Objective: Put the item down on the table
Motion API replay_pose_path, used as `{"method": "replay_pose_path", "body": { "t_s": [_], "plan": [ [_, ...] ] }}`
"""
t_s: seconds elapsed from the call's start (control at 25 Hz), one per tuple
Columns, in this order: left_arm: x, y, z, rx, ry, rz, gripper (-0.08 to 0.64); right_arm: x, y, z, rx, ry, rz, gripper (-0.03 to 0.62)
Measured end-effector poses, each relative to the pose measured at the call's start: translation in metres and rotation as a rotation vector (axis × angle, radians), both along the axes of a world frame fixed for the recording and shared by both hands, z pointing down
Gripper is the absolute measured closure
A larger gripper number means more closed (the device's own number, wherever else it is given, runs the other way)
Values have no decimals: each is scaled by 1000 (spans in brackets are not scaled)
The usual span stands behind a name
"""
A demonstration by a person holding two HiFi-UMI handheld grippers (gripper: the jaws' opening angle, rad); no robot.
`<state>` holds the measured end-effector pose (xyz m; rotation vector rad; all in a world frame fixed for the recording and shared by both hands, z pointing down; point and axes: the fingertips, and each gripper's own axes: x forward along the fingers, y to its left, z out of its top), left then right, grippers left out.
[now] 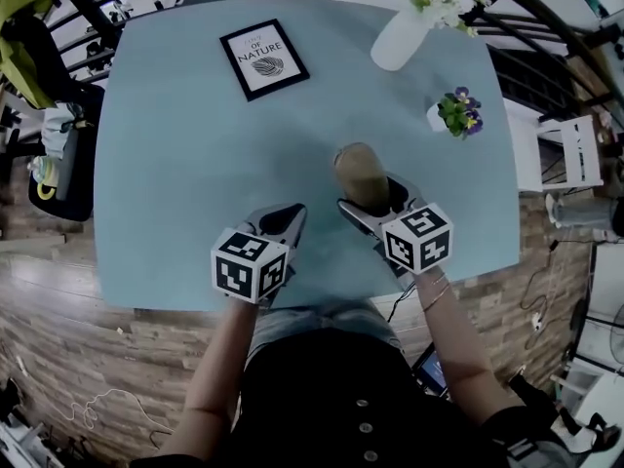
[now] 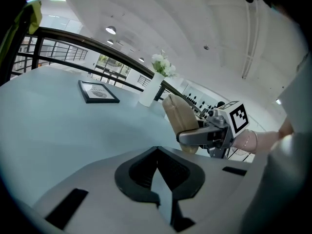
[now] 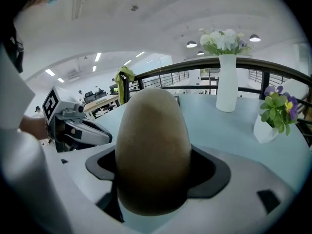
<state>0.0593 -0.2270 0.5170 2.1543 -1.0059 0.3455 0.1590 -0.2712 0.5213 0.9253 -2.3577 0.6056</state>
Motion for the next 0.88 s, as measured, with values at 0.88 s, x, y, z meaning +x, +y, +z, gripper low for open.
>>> {"method": "replay_pose_path", "body": {
  "t_s": [0.88],
  "plan": [
    [4,-33,19,-29,76,-13,543,13,-71,47,-47,194,-110,192]
  ]
}}
